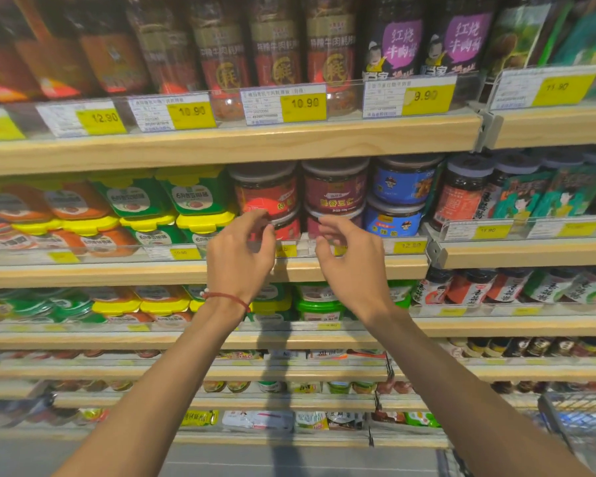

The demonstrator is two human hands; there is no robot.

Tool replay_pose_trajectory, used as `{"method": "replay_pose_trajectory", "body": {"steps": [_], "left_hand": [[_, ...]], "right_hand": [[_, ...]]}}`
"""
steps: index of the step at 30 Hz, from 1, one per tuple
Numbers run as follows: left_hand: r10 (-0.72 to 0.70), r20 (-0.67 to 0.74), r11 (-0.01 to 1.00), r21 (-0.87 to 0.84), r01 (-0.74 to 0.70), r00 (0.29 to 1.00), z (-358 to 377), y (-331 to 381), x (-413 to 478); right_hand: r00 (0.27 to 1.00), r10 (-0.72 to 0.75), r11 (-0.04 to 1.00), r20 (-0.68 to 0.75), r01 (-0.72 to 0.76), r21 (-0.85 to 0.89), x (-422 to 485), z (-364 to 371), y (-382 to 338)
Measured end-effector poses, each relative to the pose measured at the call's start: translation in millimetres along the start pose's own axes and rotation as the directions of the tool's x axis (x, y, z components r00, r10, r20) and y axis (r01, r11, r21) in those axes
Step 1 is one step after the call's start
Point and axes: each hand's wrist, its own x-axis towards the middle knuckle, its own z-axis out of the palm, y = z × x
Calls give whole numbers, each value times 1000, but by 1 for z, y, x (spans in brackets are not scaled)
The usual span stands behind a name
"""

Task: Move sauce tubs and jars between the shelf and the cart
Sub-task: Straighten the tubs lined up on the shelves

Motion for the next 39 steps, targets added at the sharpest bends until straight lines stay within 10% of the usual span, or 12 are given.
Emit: {"method": "replay_pose_trajectory", "body": {"steps": [16,39], "left_hand": [[-210,242,977,96,192,947,-18,-41,25],[-443,96,877,-157,453,891,2,-37,29]], "right_hand": [[994,63,956,89,-34,-293,22,57,-30],[986,79,941,147,-25,-336,33,52,-28]]}}
